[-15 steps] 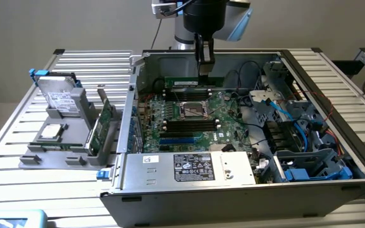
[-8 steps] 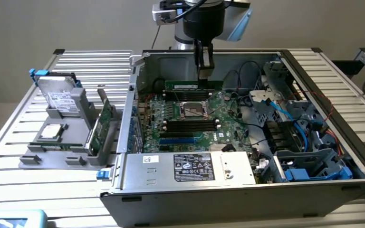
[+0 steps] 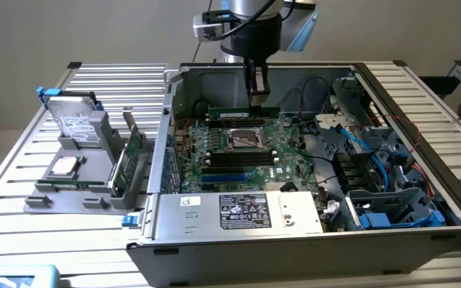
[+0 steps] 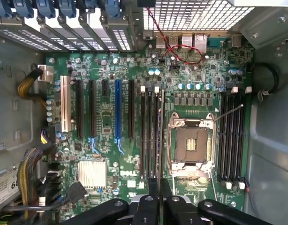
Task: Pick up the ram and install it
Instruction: 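Insert the ram into the slot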
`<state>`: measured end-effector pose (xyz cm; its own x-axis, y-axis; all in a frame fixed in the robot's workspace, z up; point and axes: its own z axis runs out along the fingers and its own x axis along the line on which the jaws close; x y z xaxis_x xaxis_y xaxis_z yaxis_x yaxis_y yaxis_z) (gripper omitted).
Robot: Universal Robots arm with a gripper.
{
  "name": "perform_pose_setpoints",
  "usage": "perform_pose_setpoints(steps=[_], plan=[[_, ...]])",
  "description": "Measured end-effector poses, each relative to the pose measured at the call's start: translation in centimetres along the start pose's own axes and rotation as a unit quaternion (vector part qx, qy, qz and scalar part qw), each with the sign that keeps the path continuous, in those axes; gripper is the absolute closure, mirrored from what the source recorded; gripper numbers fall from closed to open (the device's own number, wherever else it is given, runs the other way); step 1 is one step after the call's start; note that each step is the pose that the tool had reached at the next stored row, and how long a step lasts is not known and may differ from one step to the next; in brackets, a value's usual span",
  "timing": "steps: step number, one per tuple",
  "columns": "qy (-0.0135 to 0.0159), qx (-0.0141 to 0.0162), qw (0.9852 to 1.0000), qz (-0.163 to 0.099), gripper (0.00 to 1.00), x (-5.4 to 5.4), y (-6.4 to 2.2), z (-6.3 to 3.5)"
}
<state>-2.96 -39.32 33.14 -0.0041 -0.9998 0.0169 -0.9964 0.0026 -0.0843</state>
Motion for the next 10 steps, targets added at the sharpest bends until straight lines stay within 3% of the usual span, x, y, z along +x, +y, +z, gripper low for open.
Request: perform_pose_setpoints(steps=[7,10], plan=[[0.0002,0.0,1.0,-0.001,0.87,0.0,0.06,0.67],[0.0032,0.0001,1.0,-0.001,0.87,0.0,0.1,1.1]])
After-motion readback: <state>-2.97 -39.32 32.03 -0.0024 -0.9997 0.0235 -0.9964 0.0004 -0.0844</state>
